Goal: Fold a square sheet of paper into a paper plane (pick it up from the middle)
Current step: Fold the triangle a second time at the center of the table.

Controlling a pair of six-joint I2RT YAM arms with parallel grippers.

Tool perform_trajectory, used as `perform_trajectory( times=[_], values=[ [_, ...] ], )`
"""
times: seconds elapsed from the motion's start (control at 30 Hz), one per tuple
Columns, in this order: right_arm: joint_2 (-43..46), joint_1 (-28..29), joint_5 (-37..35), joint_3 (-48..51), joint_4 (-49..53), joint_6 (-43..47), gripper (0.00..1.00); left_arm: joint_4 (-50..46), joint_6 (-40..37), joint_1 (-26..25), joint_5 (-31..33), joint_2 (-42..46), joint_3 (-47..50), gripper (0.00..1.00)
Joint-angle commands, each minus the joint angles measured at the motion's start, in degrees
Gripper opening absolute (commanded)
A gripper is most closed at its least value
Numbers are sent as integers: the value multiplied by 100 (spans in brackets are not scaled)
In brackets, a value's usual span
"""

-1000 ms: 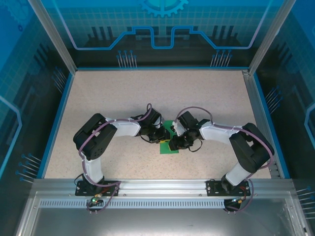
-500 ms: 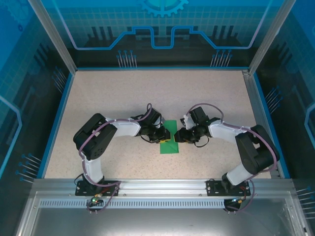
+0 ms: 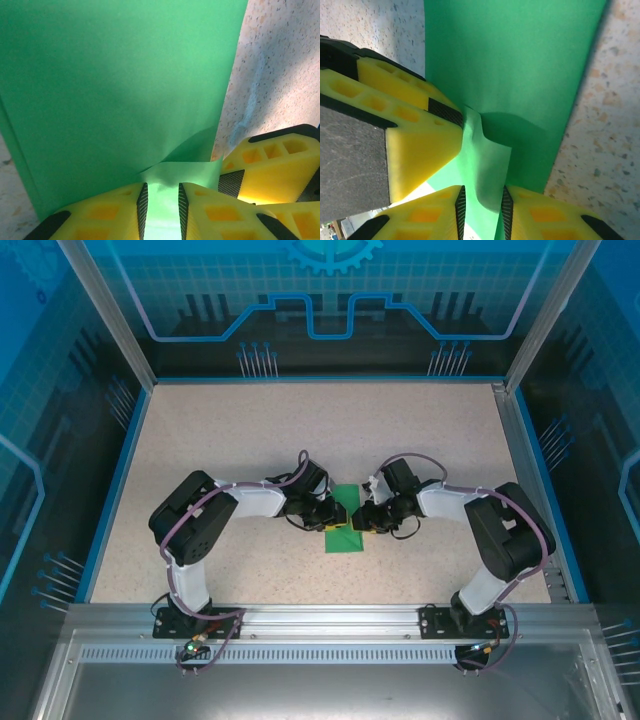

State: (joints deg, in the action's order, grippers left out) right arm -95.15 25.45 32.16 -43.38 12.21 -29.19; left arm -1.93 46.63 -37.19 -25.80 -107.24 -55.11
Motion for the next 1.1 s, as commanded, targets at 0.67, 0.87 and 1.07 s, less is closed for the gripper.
perform_trajectory(
  times=[0.67, 0.87, 1.07],
  values=[
    [-400, -383, 187, -24, -340, 87, 9, 378, 70, -52, 116, 521, 291, 40],
    [-520, -392, 6, -27, -359, 115, 8, 450, 67, -52, 85, 546, 310, 42],
    [-574, -392, -44, 29, -403, 115, 8, 558, 69, -44, 34, 612, 359, 44]
  ],
)
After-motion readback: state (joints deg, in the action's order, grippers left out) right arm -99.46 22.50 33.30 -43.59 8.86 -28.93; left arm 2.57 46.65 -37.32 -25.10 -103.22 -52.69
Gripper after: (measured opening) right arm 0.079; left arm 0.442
